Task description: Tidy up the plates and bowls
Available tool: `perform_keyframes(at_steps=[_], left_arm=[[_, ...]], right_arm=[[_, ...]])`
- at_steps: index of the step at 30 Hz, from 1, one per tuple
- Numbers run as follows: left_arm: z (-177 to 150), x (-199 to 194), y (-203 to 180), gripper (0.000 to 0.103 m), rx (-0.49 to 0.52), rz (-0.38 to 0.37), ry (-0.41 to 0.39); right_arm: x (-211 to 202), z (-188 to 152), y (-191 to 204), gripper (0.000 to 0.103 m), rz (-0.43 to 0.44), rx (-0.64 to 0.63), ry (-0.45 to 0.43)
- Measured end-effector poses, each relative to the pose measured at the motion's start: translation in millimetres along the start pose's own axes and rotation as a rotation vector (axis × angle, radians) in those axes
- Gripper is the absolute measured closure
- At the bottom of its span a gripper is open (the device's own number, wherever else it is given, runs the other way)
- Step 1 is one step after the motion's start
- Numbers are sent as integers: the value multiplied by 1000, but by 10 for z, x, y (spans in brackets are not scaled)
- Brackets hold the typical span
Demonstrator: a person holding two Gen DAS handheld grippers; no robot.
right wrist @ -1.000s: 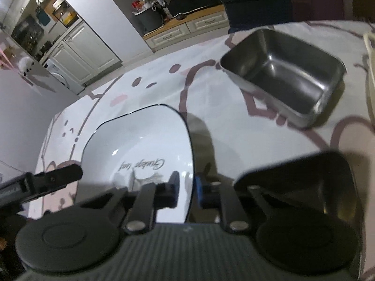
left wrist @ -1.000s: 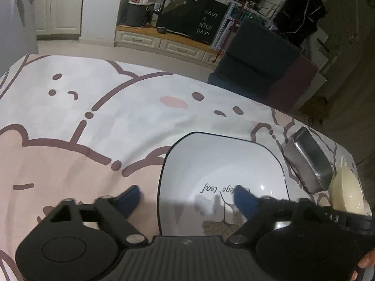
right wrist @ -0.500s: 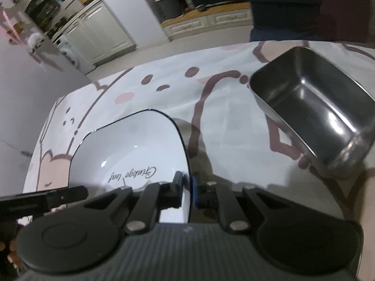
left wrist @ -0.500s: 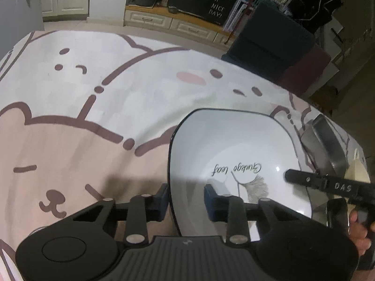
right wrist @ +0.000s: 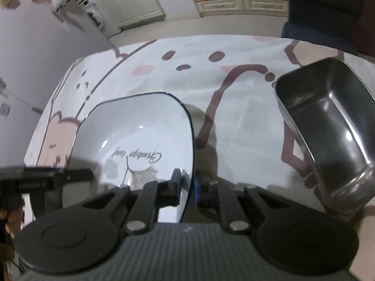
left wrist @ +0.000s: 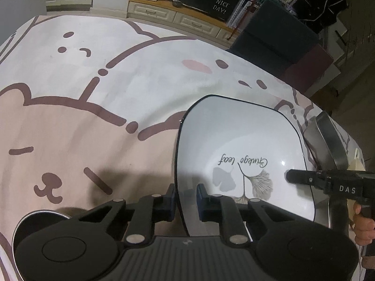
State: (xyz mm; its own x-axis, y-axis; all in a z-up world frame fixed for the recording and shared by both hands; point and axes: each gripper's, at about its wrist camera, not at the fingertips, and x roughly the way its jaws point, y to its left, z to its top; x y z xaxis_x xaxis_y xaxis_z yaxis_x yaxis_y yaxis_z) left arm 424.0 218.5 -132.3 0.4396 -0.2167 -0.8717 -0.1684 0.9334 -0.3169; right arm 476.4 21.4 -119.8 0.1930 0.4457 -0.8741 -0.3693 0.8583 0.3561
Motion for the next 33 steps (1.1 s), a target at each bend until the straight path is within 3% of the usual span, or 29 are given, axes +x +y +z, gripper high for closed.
perform_keyframes(at_steps=[5,7,9,14,22,33], left_arm=[[14,1,12,84,7,-7,4],[17,2,28,84,8,-13,6],[21,2,35,84,10,-16,8],[28,9,31,84,17,-16,8],[21,11,36,85,31,-28,6],[-57,-155,-88,86,75,-21,-50]], right_arm=[[65,21,39,82,-2,-1,28],[114,-35,23,79,33,11,79],[65,-104,33,82,28,14,57],[89,-114,-142,87,72,191,-1],[138,-174,-82,87,70,181,-16],[33,-211,-20,86,-1,121,-83]])
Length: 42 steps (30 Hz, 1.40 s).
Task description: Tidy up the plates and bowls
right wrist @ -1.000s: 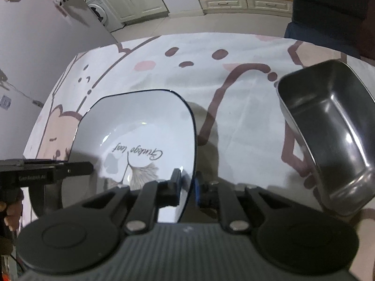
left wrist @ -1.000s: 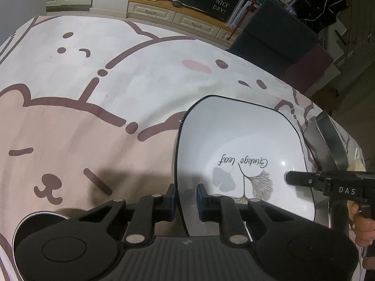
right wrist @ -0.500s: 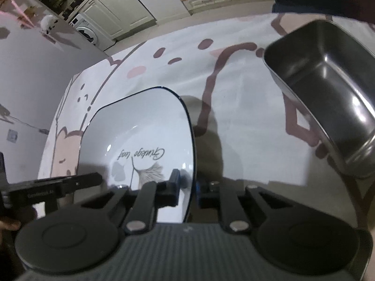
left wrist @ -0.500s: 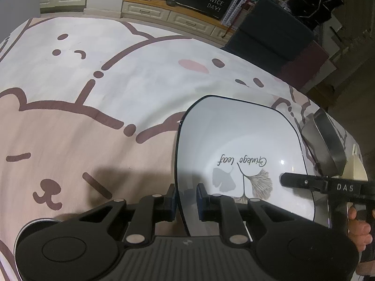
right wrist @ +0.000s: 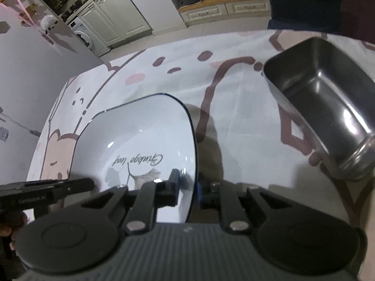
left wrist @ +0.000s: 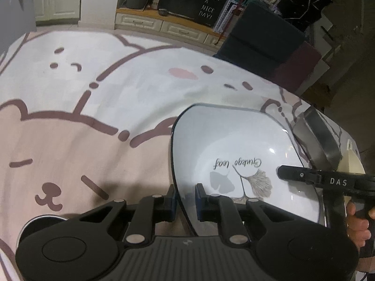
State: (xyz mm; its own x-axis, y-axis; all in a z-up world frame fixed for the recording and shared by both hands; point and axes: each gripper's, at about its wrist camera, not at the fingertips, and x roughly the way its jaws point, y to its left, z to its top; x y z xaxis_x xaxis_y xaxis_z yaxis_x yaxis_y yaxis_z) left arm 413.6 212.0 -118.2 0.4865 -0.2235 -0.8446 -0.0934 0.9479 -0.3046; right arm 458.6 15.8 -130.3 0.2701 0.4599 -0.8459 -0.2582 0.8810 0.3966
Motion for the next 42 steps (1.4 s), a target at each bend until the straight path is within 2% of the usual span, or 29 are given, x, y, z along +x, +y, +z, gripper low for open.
perform_keyframes(at_steps=[7,12,21,23,26,30,39,42], left_arm=[[-32,-244,-110,86,6,13,-40],[-112,-277,-142,86,12,20,-20],[-157,-34,-23,86,-9,23,39],[-148,19,-13,87,3,37,53],[-122,37,43,88,-5,17,60],[-89,42,50,88,3,10,76],[-35,60,78,88,-6,3,94],[-22,66,74,88,-6,6,95]], right_arm=[[-265,-43,162,86,-38,-103,-39],[-371,-96,164,86,-36,-101,-37],[-139,-158,53,85,-33,-48,38],[-84,-137,49,85,-36,-56,50],[5,-91,84,85,-70,-119,80],[59,-12,28,85,-39,-112,117],[49,70,-108,84,-16,-28,124],[37,50,-118,85,-15,-36,135]])
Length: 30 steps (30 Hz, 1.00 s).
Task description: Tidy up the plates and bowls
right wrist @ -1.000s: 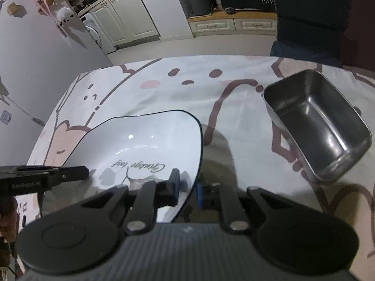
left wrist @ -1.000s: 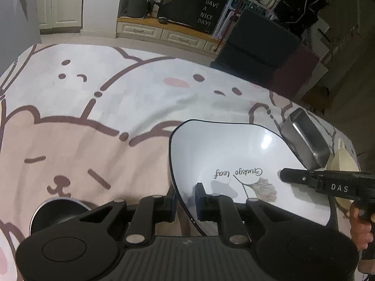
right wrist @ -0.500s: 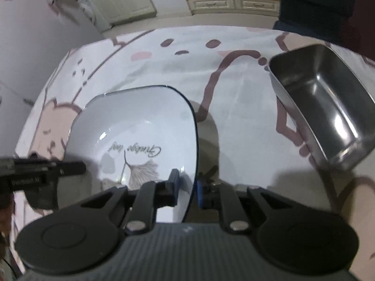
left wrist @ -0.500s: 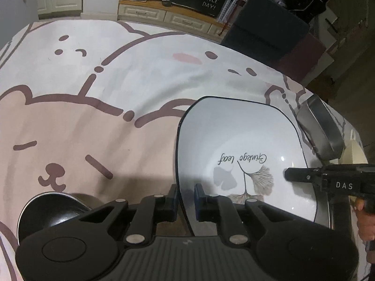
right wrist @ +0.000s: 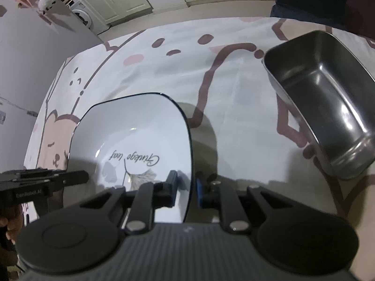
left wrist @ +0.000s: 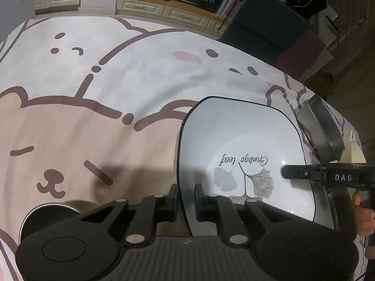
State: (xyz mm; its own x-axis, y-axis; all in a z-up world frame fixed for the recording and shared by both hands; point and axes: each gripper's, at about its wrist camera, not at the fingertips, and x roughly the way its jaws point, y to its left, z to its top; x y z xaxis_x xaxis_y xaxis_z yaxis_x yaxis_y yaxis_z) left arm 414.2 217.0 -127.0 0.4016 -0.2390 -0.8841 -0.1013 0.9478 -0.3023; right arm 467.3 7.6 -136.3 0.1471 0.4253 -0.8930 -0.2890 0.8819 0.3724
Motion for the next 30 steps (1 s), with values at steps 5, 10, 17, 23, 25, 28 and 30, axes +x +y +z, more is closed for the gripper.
perform_keyframes(at_steps=[5,10,17,23,25,28,30], left_arm=[[-39,-15,-22,89,23,10,-28],[-65,-27,-27,88,19,16,-47],[-66,-171,-73,88,18,17,-82],[-119,-503,-278,89,34,18,-125],[-163,-677,-406,89,43,18,-146],[-267,-955,-625,89,64,15,-178],[-360,-1124,-792,89,79,10,-196]], right_arm=[[-20,3,74,84,-29,-9,-10],[-38,-50,175,84,-60,-62,-39],[-131,-84,263,84,-74,-103,-78],[-432,-171,309,84,-69,-109,-117],[-593,-222,312,84,-66,-108,-137],[-892,-342,313,84,-59,-106,-174],[-1140,-462,291,84,-55,-102,-201]])
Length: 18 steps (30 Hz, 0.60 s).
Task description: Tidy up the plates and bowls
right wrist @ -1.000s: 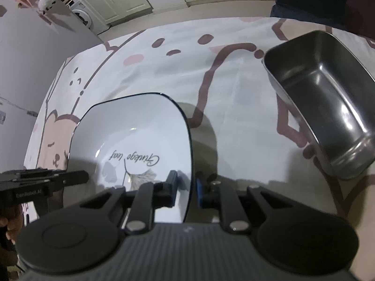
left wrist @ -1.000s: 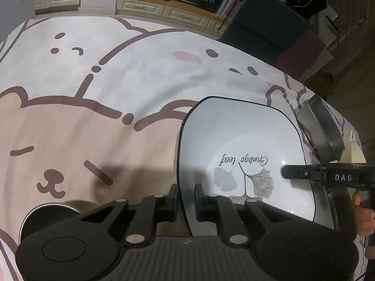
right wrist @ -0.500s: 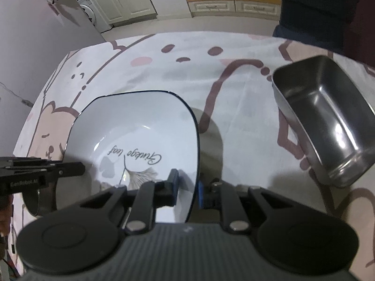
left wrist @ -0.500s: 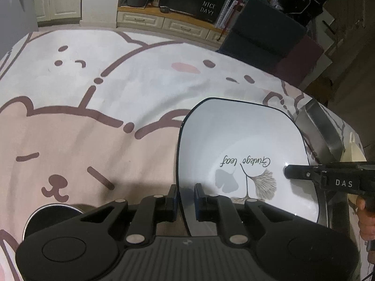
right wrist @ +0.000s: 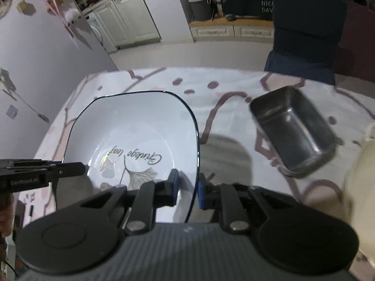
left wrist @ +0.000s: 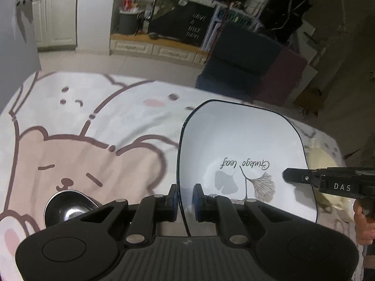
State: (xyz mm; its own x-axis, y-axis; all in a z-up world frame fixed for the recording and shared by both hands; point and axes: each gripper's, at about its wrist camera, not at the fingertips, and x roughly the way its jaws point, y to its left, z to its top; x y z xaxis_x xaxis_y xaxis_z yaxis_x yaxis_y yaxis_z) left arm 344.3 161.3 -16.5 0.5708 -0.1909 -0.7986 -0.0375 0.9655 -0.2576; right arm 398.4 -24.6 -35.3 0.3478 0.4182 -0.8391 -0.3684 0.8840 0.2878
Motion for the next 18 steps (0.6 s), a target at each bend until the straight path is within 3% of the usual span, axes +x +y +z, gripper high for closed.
perform_keyframes(at_steps=[9,18], left_arm=[[-469,-462,-555,89,57,-31,-11],[-1252,-382,-472,90,48,-71,81]], right_arm=[[-898,-487,-137,84,-27,32,-85],[-911,-1290,-244,84,-27,88,-29]])
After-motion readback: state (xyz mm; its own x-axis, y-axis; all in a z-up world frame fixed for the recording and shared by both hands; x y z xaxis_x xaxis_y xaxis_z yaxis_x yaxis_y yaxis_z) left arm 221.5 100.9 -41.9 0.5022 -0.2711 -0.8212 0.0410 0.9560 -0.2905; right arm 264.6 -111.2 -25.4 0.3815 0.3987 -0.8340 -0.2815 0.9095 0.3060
